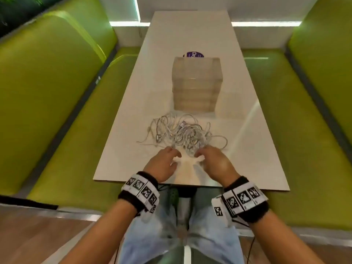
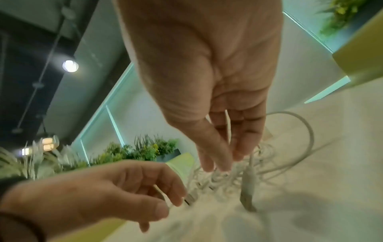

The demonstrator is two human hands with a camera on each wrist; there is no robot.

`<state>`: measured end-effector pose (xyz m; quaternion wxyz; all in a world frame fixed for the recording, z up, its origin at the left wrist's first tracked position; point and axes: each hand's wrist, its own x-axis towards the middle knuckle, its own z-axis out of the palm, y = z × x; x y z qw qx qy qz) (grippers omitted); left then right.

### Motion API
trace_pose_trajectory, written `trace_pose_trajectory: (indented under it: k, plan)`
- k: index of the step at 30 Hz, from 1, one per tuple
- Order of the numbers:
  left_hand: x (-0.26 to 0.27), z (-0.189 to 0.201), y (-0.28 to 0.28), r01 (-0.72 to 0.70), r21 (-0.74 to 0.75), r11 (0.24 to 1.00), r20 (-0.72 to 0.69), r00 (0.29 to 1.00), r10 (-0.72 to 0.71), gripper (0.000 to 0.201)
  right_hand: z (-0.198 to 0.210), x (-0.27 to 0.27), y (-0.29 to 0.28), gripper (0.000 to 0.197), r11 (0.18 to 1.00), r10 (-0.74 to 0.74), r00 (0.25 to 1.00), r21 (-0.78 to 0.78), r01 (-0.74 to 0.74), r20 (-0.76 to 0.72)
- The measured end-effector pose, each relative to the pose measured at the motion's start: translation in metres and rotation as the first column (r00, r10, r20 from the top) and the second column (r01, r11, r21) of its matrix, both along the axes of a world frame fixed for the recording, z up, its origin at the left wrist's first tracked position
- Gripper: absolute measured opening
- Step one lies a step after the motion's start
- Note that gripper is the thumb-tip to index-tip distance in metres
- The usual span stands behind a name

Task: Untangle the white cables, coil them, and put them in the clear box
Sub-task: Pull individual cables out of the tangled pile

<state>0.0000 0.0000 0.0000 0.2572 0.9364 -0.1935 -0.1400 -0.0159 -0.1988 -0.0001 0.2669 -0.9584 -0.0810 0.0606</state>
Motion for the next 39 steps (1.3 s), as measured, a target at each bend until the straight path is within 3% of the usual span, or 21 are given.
trace_pose_trajectory:
  k: [5,8,10,12,14,16,18,22,24,25,28,31,33,36,37,39]
  plan:
    - [0.001,-0.005,-0.007,0.075,0.111,0.991,-0.007,0.997,-0.074,0.029,-0.006,-0.013,-0.005,0.026,0.966,0.025,0.996,-0.258,-0.003,0.085]
    - [-0.004,-0.009,-0.004,0.083,0.107,0.991,0.002,0.996,-0.084,0.028,-0.008,-0.018,-0.008,0.022,0.953,0.065,0.993,-0.302,-0.031,0.100]
    - [-0.005,-0.009,-0.005,0.080,0.066,0.995,0.003,0.997,-0.081,0.027,-0.001,-0.013,-0.010,0.012,0.980,0.038,0.996,-0.196,-0.021,0.084]
    - [-0.008,-0.006,-0.008,0.060,-0.061,0.996,-0.039,0.997,-0.062,0.031,0.008,-0.013,-0.008,0.012,0.995,-0.024,0.998,0.091,0.029,-0.054]
    - [-0.011,0.000,-0.011,-0.002,-0.241,0.971,-0.098,0.995,-0.023,0.041,0.019,-0.017,0.001,0.011,0.898,-0.064,0.994,0.430,0.094,-0.085]
    - [-0.013,0.007,-0.017,-0.047,-0.369,0.928,-0.162,0.987,-0.015,0.051,0.028,-0.020,0.009,0.010,0.745,-0.100,0.987,0.647,0.160,-0.129]
    - [-0.014,0.009,-0.023,-0.044,-0.433,0.901,-0.206,0.977,-0.051,0.045,0.032,-0.019,0.013,0.014,0.637,-0.114,0.976,0.741,0.214,-0.184]
    - [-0.012,0.011,-0.025,-0.050,-0.462,0.886,-0.169,0.985,-0.032,0.022,0.035,-0.016,0.017,0.022,0.522,-0.183,0.956,0.801,0.292,-0.229]
    - [-0.009,0.009,-0.020,-0.078,-0.455,0.887,-0.148,0.989,0.011,0.028,0.035,-0.016,0.015,0.022,0.432,-0.164,0.951,0.848,0.308,-0.262]
    - [-0.008,0.007,-0.017,-0.099,-0.464,0.880,-0.150,0.988,0.033,0.034,0.035,-0.015,0.013,0.021,0.426,-0.135,0.955,0.854,0.297,-0.265]
    - [-0.009,0.007,-0.015,-0.180,-0.549,0.816,-0.180,0.979,0.095,0.040,0.030,-0.010,0.008,0.020,0.532,-0.037,0.970,0.817,0.222,-0.240]
    - [-0.010,0.012,-0.014,-0.318,-0.705,0.634,-0.250,0.948,0.197,0.025,0.027,-0.005,0.006,0.020,0.598,0.051,0.966,0.782,0.175,-0.255]
    - [-0.011,0.015,-0.013,-0.364,-0.765,0.531,-0.298,0.931,0.209,0.019,0.027,-0.004,0.008,0.017,0.707,0.097,0.966,0.700,0.102,-0.239]
    - [-0.013,0.016,-0.013,-0.342,-0.795,0.500,-0.278,0.939,0.201,0.022,0.025,0.001,0.011,0.009,0.859,0.081,0.979,0.511,0.028,-0.189]
    - [-0.013,0.018,-0.013,-0.344,-0.826,0.447,-0.293,0.939,0.181,0.024,0.023,0.004,0.012,0.011,0.896,0.101,0.978,0.444,-0.010,-0.182]
    - [-0.013,0.027,-0.011,-0.415,-0.885,0.210,-0.411,0.909,0.065,0.028,0.019,0.006,0.012,0.018,0.946,0.210,0.962,0.285,-0.155,-0.174]
